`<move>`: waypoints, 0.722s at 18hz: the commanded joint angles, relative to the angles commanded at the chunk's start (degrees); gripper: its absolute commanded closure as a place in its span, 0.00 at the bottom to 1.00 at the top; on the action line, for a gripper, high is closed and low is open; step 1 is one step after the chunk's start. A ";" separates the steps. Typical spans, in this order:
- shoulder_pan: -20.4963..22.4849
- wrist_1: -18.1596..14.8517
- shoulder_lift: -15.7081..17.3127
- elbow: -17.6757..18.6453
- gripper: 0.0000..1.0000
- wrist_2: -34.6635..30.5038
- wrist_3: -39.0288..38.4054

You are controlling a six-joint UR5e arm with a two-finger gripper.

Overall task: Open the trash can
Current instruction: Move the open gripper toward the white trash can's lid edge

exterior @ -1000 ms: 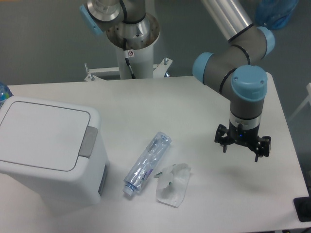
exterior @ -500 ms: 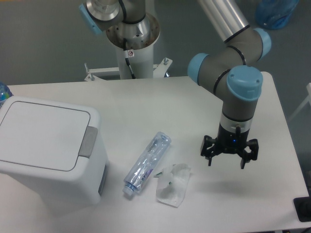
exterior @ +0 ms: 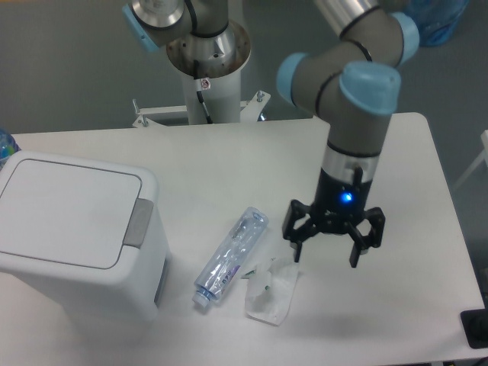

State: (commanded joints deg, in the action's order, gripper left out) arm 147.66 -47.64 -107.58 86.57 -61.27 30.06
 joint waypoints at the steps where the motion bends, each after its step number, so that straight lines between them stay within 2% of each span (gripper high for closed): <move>1: -0.35 0.00 1.05 0.00 0.00 1.06 -0.78; 7: -3.34 0.00 3.17 -0.79 0.00 4.04 -3.86; 9: -3.69 0.00 3.87 -1.05 0.00 7.03 -6.84; 13: -5.54 -0.09 5.89 0.52 0.00 6.61 -13.88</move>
State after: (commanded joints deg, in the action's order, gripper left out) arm 142.12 -47.72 -101.69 87.09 -54.67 16.18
